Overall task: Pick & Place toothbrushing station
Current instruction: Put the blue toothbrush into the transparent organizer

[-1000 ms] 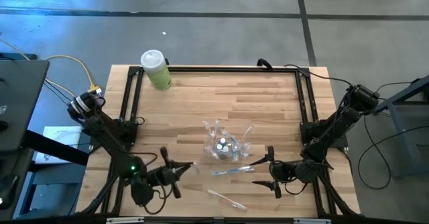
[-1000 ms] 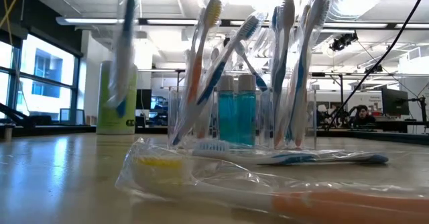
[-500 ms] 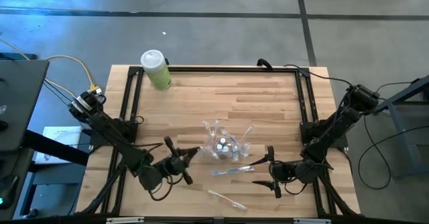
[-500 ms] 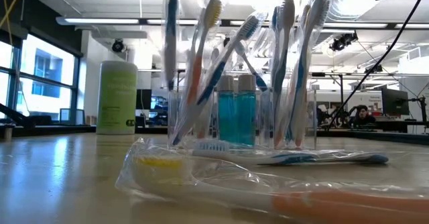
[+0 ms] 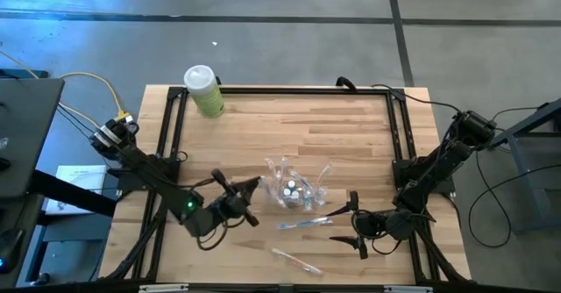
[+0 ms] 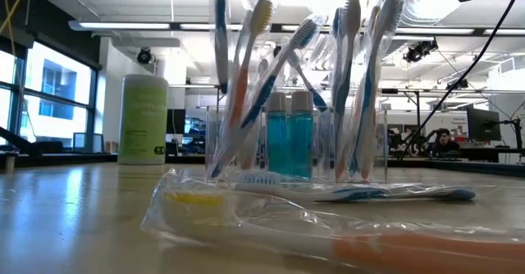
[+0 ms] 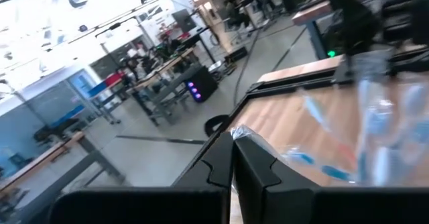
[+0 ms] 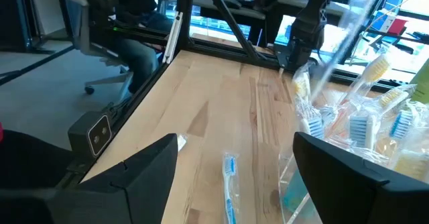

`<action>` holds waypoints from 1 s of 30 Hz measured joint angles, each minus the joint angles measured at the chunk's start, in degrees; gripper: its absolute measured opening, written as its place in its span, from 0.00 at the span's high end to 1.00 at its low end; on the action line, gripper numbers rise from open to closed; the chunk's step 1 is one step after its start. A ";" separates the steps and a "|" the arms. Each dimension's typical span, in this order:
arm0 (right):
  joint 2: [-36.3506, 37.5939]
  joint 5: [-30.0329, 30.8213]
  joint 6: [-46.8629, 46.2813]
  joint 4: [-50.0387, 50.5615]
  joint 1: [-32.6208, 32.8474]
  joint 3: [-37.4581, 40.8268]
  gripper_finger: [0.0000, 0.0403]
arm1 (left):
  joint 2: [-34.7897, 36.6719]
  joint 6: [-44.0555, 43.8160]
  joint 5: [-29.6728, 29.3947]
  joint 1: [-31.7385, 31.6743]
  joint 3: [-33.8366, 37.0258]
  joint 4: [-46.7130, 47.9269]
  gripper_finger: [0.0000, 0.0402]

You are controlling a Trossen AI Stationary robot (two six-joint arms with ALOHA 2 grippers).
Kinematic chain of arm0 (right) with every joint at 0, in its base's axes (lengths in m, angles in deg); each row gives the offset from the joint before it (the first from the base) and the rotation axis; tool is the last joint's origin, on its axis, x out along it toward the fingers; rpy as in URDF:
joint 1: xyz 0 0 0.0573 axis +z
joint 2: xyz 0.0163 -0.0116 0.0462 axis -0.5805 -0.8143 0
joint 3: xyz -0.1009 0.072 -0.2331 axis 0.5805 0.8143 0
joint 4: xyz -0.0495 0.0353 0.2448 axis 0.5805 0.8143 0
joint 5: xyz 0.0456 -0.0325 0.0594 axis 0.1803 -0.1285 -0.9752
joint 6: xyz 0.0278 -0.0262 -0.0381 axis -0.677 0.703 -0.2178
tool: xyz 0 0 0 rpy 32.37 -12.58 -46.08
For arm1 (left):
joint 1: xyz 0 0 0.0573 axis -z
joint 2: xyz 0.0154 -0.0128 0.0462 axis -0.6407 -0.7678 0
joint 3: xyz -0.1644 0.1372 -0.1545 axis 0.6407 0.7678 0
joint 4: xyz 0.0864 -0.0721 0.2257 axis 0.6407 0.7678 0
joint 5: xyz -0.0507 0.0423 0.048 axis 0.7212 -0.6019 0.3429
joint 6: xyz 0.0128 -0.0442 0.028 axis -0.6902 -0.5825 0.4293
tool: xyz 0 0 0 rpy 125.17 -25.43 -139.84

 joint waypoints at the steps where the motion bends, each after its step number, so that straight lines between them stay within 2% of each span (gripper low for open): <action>1: 0.00 0.00 0.02 0.00 0.00 0.00 0.28 | 0.00 0.48 -0.09 -0.59 0.00 0.00 1.00; 7: 0.00 0.00 0.04 0.02 0.02 0.00 0.28 | 0.00 -1.25 0.61 -3.27 0.00 0.81 1.00; 22: 0.00 0.00 -0.33 0.83 0.02 0.00 0.28 | -0.30 -22.59 7.40 -4.07 0.13 19.25 0.99; 25: 0.00 0.00 -0.33 0.83 0.02 0.00 0.28 | -1.63 -23.42 8.13 -5.07 0.15 19.88 0.99; 30: 0.00 0.00 -0.35 0.83 0.02 0.00 0.28 | -4.39 -23.66 12.75 -7.16 0.14 19.79 0.99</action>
